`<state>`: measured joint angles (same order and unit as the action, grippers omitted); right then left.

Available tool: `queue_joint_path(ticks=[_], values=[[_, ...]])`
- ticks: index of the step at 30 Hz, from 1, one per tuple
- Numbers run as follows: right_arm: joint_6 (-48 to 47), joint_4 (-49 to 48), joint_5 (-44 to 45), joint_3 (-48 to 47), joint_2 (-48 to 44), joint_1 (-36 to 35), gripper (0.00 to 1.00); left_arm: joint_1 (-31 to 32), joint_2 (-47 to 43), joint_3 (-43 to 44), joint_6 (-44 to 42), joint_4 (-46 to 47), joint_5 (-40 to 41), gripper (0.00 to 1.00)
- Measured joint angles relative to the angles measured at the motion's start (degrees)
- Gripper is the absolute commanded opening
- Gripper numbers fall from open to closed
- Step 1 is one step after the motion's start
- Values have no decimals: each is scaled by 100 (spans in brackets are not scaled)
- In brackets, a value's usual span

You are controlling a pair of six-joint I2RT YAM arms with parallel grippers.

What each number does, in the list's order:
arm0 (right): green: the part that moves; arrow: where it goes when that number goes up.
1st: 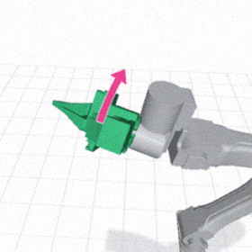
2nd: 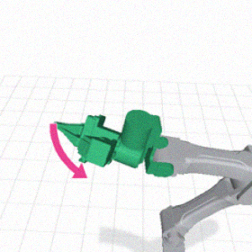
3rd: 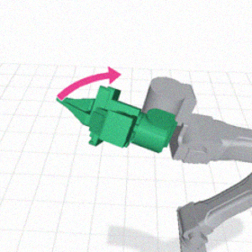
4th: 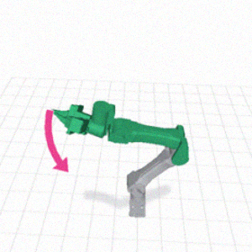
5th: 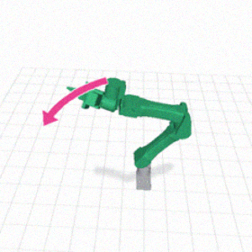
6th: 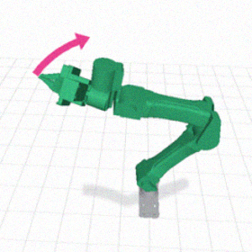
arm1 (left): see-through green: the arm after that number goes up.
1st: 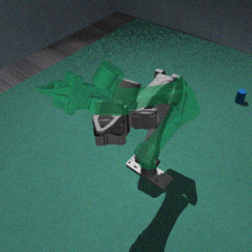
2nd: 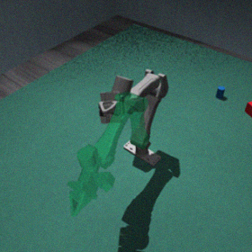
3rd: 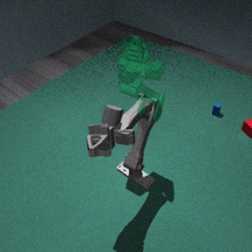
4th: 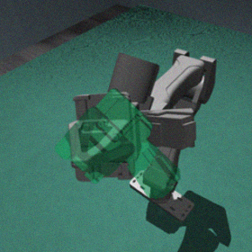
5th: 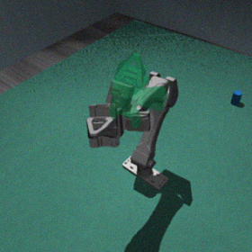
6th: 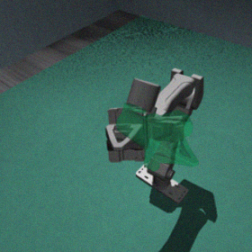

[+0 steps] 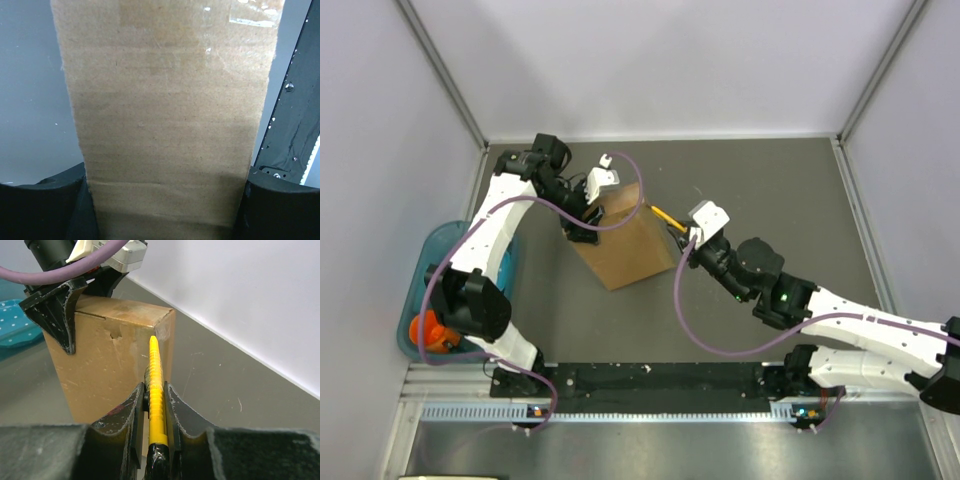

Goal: Unpack the express box
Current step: Cut the express box at the center of the board.

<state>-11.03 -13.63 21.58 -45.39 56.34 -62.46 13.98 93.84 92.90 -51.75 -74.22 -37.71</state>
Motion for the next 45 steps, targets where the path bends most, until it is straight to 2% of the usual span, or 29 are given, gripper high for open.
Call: queue_joint_path(ticks=[45], values=[[109,-2,-28,0,15,11,0,22,0,-2,9,4,7,0]])
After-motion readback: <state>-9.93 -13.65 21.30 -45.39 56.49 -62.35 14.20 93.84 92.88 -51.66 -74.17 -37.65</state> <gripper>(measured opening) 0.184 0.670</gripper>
